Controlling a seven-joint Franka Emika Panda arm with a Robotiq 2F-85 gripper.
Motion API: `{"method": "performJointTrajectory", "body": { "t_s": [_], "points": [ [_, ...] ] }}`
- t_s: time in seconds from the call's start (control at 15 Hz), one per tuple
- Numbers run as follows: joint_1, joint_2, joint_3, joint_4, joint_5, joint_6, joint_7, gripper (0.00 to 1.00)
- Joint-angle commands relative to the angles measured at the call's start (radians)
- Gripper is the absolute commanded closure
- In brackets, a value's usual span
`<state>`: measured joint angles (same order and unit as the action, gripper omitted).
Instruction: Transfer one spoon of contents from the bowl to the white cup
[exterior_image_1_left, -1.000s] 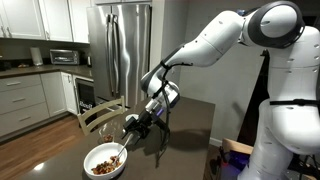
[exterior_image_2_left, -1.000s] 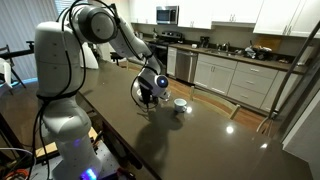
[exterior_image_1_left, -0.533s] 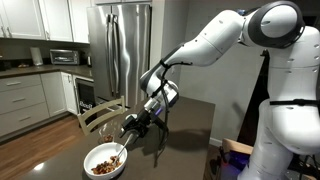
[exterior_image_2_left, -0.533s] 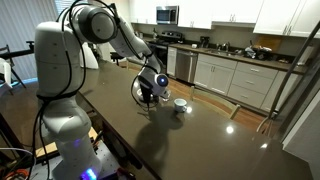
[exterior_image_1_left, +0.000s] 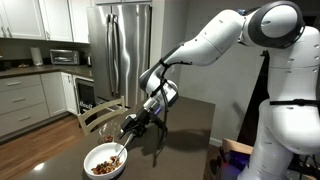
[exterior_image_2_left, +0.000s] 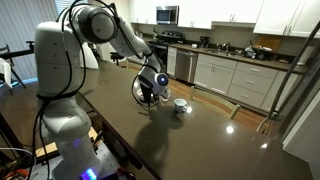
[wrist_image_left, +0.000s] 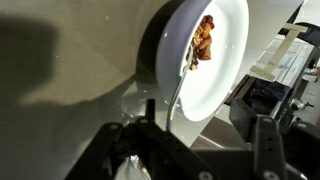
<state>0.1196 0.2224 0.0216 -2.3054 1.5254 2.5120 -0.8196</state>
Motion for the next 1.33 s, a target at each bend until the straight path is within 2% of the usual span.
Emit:
{"method": "performJointTrajectory", "body": {
  "t_s": [0.0, 0.33, 0.47, 0.67, 0.73, 1.27],
  "points": [
    [-0.015, 0.001, 0.014, 0.006, 0.028, 0.001, -0.042, 0.53],
    [-0.015, 0.001, 0.014, 0.004, 0.026, 0.002, -0.043, 0.87],
    [-0.014, 0.001, 0.013, 0.003, 0.024, 0.002, -0.041, 0.96],
    [-0.015, -0.002, 0.013, 0.003, 0.024, 0.000, -0.039, 0.98],
    [-0.016, -0.003, 0.012, 0.005, 0.025, -0.001, -0.040, 0.95],
    [-0.015, -0.033, 0.013, -0.002, 0.016, -0.009, -0.028, 0.96]
  ]
}}
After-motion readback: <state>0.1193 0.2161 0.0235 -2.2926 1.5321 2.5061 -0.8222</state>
